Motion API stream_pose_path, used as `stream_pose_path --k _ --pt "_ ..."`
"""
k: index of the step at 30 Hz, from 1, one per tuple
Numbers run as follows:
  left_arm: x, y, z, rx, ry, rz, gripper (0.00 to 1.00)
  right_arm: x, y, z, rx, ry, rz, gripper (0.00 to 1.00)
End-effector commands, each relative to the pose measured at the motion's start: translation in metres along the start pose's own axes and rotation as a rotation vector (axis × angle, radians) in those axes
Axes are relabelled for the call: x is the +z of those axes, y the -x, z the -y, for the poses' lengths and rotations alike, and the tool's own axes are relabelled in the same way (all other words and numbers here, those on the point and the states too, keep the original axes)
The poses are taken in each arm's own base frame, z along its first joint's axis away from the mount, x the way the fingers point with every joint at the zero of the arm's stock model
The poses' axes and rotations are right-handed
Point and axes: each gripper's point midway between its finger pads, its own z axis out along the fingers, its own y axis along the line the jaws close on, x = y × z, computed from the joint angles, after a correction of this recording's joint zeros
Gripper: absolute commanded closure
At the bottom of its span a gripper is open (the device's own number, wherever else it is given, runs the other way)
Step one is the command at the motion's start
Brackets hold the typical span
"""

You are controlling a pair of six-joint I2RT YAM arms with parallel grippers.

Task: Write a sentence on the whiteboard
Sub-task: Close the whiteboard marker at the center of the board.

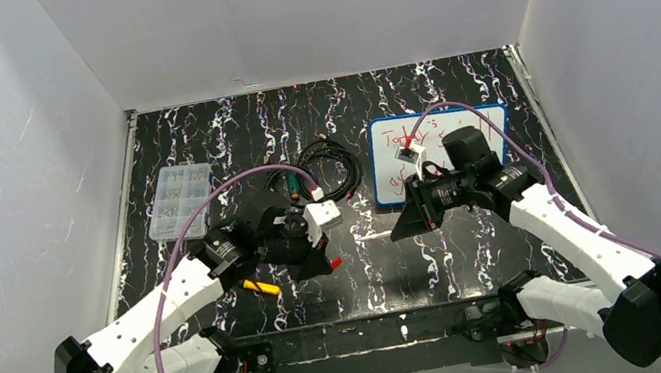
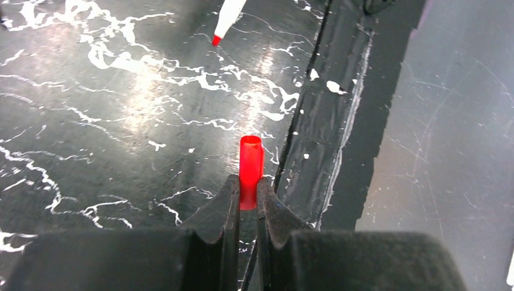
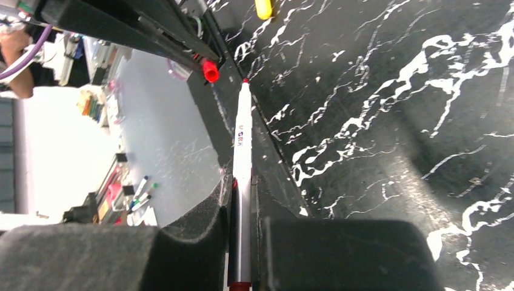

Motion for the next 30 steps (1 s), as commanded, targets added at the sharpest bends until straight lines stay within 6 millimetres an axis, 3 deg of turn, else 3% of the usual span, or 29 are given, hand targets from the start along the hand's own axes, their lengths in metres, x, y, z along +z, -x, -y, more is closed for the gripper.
stream_pose_path --k 1,9,30 --pt "0.001 0.0 0.027 0.043 -0.181 0.01 1.0 -0.005 0.001 -0.034 -0.049 0.137 -0.053 0.99" --pt "-0.001 0.001 0.034 0.05 -0.214 0.024 1.0 0.004 -0.016 -0.039 -0.041 0.151 -0.133 0.99" --pt "0.001 0.002 0.045 0.04 -0.294 0.017 1.0 0.005 -0.019 -0.052 -0.065 0.212 -0.154 0.99"
